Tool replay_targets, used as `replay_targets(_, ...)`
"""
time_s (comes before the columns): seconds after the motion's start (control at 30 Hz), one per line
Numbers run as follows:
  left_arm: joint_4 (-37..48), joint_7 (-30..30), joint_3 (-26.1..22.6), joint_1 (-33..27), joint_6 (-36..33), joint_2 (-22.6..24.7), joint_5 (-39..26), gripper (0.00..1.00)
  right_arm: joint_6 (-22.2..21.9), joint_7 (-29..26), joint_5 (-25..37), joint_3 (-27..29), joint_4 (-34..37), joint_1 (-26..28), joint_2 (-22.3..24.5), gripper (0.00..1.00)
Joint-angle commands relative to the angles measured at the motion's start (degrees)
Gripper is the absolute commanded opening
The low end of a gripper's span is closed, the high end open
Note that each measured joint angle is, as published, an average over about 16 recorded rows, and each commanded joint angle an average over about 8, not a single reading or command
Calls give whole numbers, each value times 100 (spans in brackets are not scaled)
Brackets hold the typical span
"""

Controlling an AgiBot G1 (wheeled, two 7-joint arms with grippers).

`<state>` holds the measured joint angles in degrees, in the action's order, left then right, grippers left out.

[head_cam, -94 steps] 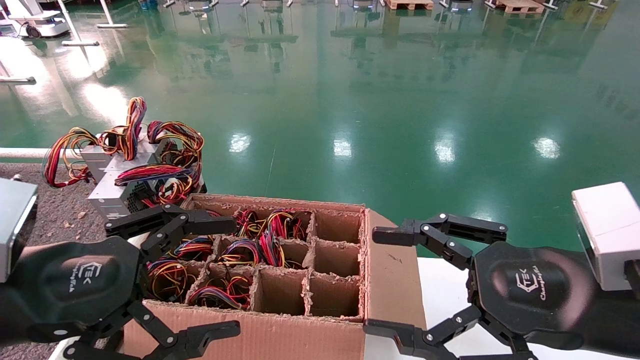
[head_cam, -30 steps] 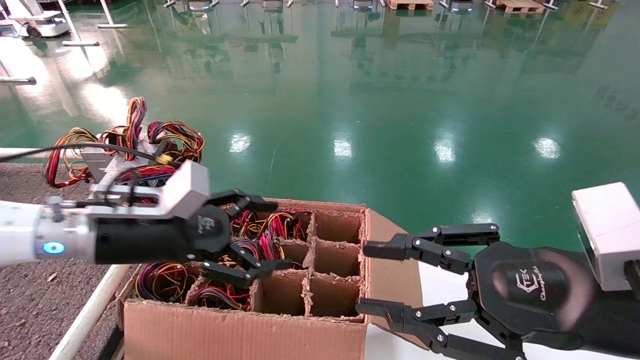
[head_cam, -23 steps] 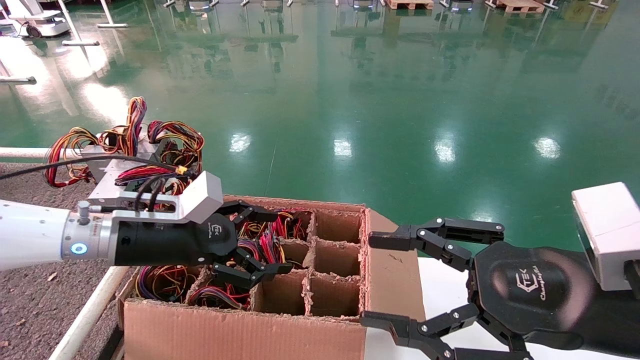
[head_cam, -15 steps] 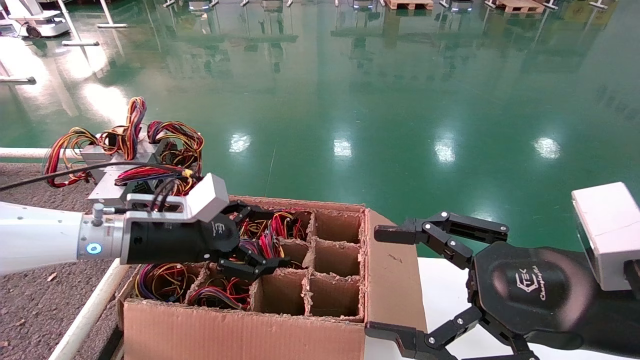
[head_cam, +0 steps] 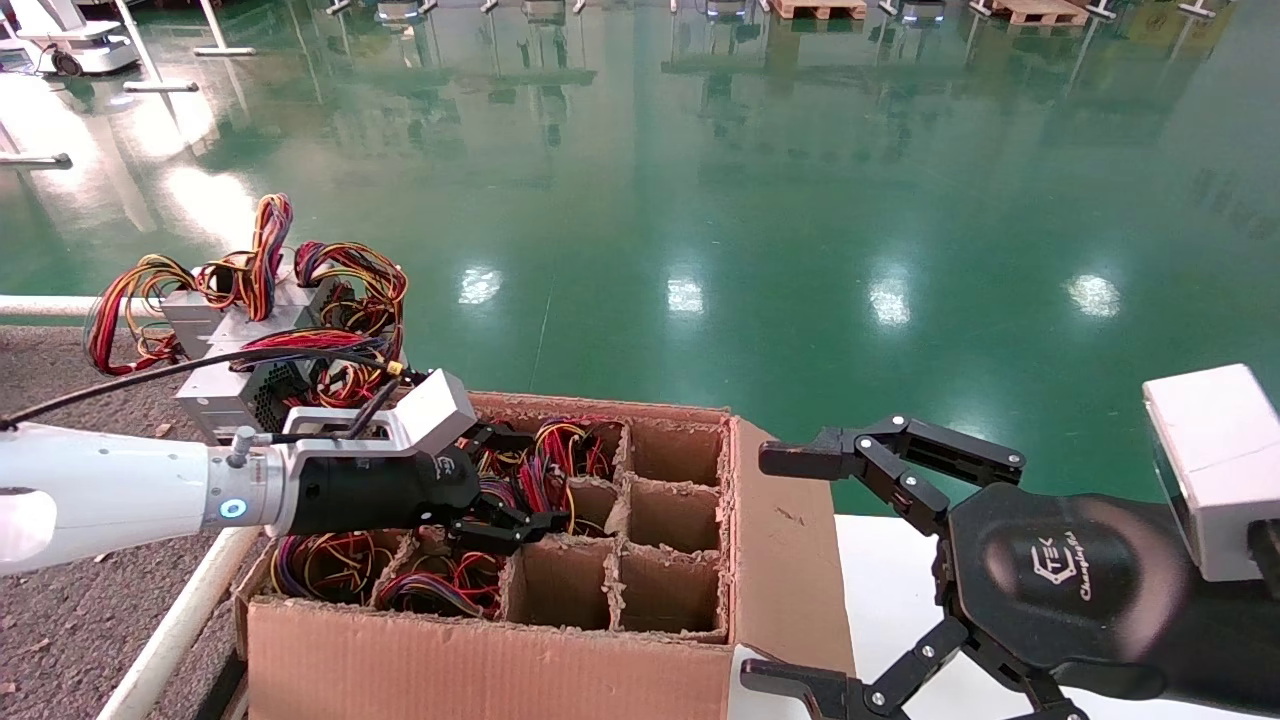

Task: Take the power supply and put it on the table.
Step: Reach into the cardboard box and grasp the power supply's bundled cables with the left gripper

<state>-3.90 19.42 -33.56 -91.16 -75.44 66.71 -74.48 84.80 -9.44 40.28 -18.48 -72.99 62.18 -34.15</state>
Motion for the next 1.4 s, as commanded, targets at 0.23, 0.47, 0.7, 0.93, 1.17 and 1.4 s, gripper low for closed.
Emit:
replay_targets(0.23,197,91,66,26,184,49,88,0,-1,1,-1,-1,0,0,1,100)
replay_targets(0.47,287,117,119,67,162,38,165,0,-1,1,-2,-2,0,1,1,100)
replay_targets(0.7,323,133,150,96,44,22,210,0,-2,2,-2,-4,0,1,1,100)
replay_targets(0.93,339,134,185,122,-242,-55,262,0,-2,2,-3,-5,0,1,2,100)
replay_targets(1.17,330,97,187,122,-693,-129,267,0,-2,3,-4,-6,0,1,2,100)
replay_targets(1.4,320,72,199,37,-998,-228,286,0,-3,3,-5,-7,0,2,3,100)
